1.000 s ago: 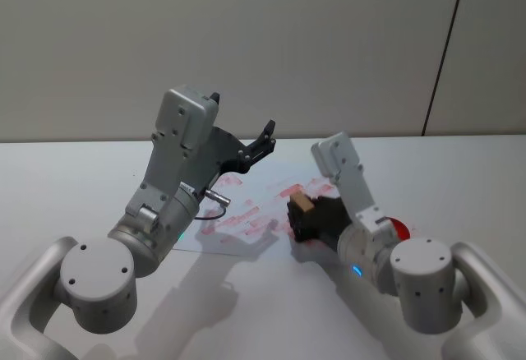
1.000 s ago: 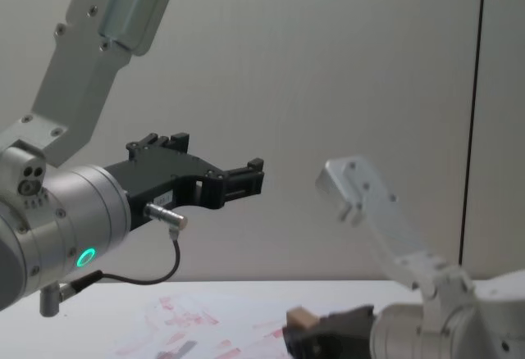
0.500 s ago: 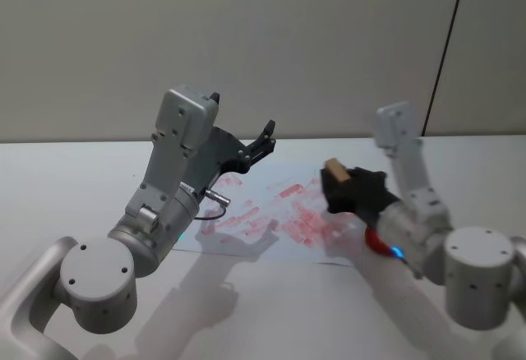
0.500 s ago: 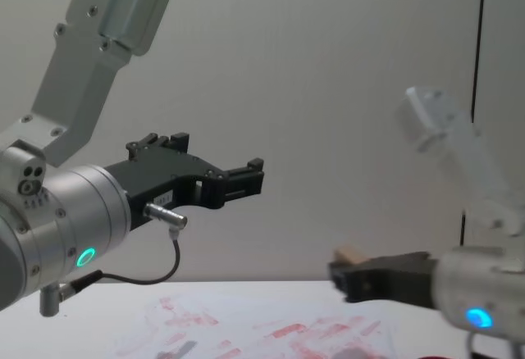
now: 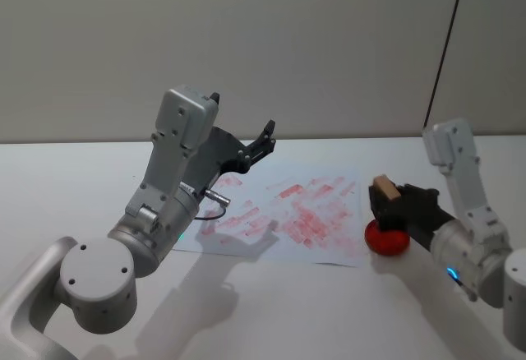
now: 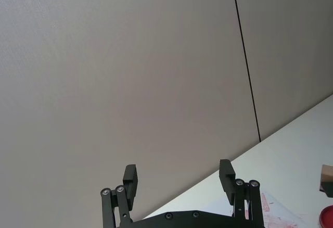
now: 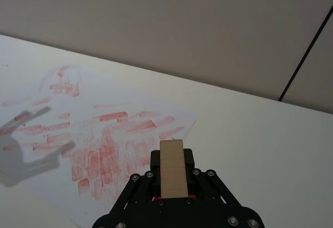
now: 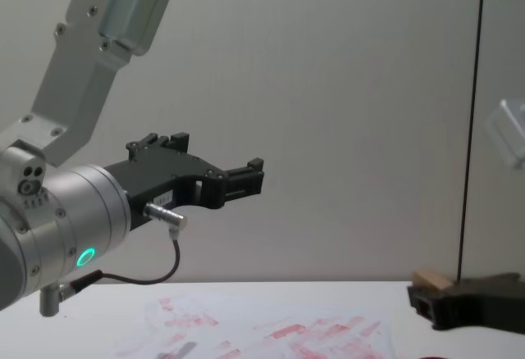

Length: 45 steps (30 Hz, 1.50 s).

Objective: Use the one hand to pick up the stamp and affix it onto the A4 paper.

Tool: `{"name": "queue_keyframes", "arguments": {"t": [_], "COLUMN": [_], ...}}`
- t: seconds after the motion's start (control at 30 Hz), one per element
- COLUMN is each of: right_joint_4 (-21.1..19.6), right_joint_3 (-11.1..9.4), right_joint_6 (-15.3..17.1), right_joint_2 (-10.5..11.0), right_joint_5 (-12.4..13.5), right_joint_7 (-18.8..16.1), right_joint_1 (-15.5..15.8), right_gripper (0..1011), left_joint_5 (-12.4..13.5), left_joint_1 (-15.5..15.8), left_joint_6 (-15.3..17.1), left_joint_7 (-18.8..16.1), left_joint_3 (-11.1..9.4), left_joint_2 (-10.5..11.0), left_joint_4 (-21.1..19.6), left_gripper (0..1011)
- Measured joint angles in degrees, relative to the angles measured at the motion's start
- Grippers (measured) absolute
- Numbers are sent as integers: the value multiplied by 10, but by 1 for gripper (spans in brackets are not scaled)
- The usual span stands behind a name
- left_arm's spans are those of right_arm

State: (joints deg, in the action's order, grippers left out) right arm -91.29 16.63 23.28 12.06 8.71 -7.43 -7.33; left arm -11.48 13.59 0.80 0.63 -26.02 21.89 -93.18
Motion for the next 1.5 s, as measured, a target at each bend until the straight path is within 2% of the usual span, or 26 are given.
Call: {"name": "queue_keyframes", "arguments": {"t": [0.37, 1.1, 1.2, 1.23, 1.27, 1.43, 1.47, 1.5], "right_joint_4": [3, 42, 44, 45, 46, 48, 48, 49], "right_joint_3": [-4, 9, 9, 10, 10, 10, 10, 11], "right_joint_6": [4, 4, 3, 3, 3, 3, 3, 3], "right_joint_2": [13, 3, 2, 2, 2, 1, 1, 1], "right_joint_5": [-14, -50, -52, -53, -53, -56, -56, -56], "right_joint_7": [-15, -26, -26, -26, -26, -26, -26, -26], "right_joint_1": [9, 0, -1, -1, -1, -2, -2, -2], "right_gripper": [219, 223, 284, 345, 345, 521, 521, 601], "left_joint_5": [0, 0, 0, 0, 0, 0, 0, 0], "left_joint_1": [0, 0, 0, 0, 0, 0, 0, 0], "left_joint_6": [0, 0, 0, 0, 0, 0, 0, 0], "left_joint_7": [0, 0, 0, 0, 0, 0, 0, 0], "left_joint_3": [0, 0, 0, 0, 0, 0, 0, 0], "left_joint_2": [0, 0, 0, 0, 0, 0, 0, 0], "left_joint_4": [0, 0, 0, 0, 0, 0, 0, 0], "left_gripper": [1001, 1001, 1001, 1001, 1001, 1001, 1001, 1002]}}
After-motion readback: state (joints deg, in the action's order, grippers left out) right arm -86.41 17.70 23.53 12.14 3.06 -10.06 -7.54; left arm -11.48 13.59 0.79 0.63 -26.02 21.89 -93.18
